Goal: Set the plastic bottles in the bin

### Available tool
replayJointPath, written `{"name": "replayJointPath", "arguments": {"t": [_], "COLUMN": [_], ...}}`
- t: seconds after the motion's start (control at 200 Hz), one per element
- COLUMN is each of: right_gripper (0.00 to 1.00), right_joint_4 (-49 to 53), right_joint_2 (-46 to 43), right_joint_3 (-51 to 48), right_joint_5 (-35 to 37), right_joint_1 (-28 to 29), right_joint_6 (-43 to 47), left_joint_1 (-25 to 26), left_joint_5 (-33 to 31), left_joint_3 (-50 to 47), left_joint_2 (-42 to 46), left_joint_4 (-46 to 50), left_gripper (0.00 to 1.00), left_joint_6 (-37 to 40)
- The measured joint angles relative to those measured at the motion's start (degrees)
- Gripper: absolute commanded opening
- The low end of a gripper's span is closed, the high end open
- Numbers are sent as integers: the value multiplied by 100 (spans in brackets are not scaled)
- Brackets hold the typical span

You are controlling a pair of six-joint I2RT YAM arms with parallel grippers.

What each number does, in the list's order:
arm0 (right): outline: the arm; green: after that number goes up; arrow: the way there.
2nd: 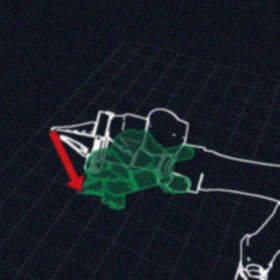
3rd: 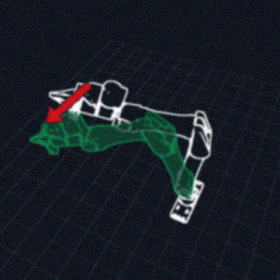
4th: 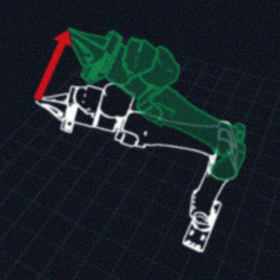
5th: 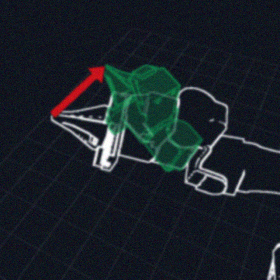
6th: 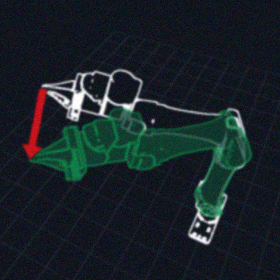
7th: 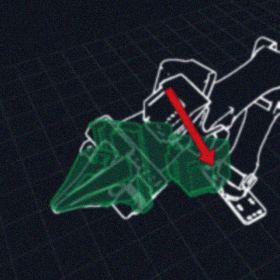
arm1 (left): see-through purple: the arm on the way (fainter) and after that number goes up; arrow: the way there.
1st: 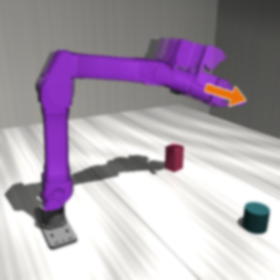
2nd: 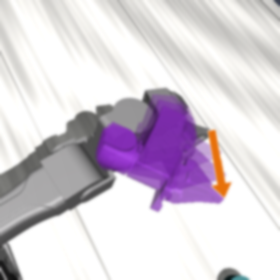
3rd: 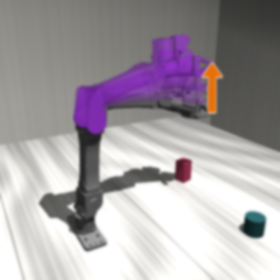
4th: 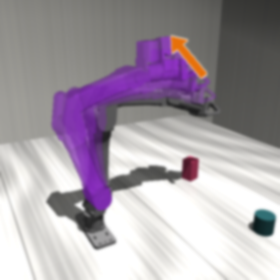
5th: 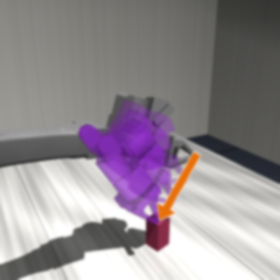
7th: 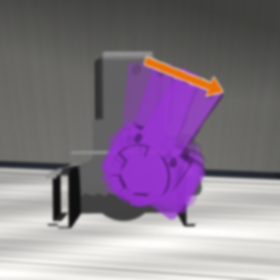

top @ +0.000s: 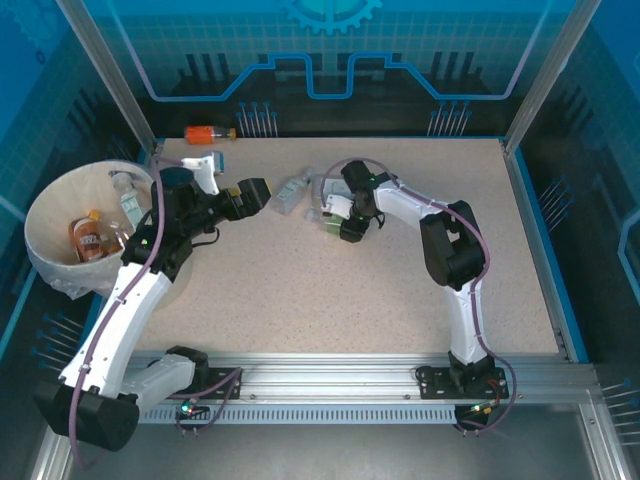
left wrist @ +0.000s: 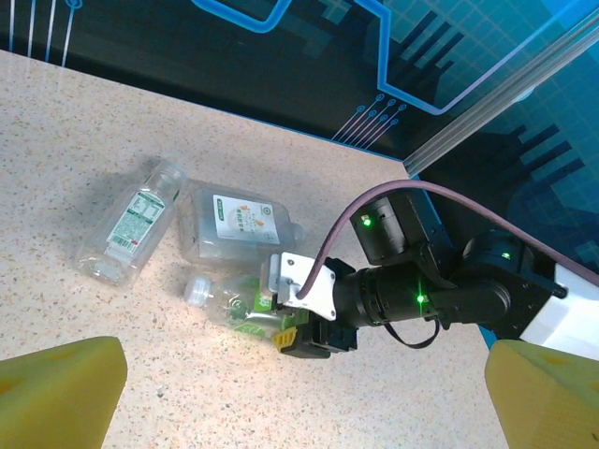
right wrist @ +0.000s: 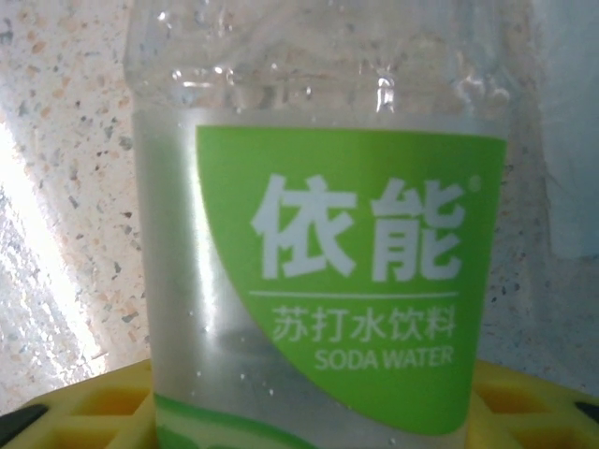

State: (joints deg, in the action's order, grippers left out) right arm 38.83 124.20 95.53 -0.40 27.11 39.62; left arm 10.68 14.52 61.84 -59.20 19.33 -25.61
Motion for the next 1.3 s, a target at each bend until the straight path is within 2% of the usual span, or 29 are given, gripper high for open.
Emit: {"name": "replayJointPath", "arguments": {"t": [0.13,0.26,0.42,0.66,0.845,0.995,1.301], "right_gripper": [38,31,31,28,24,23,24], "right_joint_4": [-146,-249,-455,-1408,-2535,-3403,-3794], "right_joint_2": [-184,-763,-1869,-3731,-4778,-5268,-5357], "right_joint_3": [-269,-920,-1650,-3195,-4481,-5147,-5189], "right_joint_5": [-9,-68,-184,-774,-1373,-1687,-1364], "right_joint_1": [22,61,101,107,111,173,920], "right_joint_6": [-216,-686,-1530,-3324,-4647,-5471,-5613], "left_joint_1": [0,0,2,212,566,938,1971], "left_joint_5": [2,9,205,754,881,831,111], "left_joint_3": [2,0,-7,-20,-20,-20,310], "left_joint_2": [-74,-258,-352,-538,-723,-1016,-1617], "left_joint_4": [17,20,-20,-343,-562,-835,-551], "left_gripper": [99,99,99,99,99,99,99], "left_joint_6": [-107,-223,-411,-562,-612,-1016,-1318]}}
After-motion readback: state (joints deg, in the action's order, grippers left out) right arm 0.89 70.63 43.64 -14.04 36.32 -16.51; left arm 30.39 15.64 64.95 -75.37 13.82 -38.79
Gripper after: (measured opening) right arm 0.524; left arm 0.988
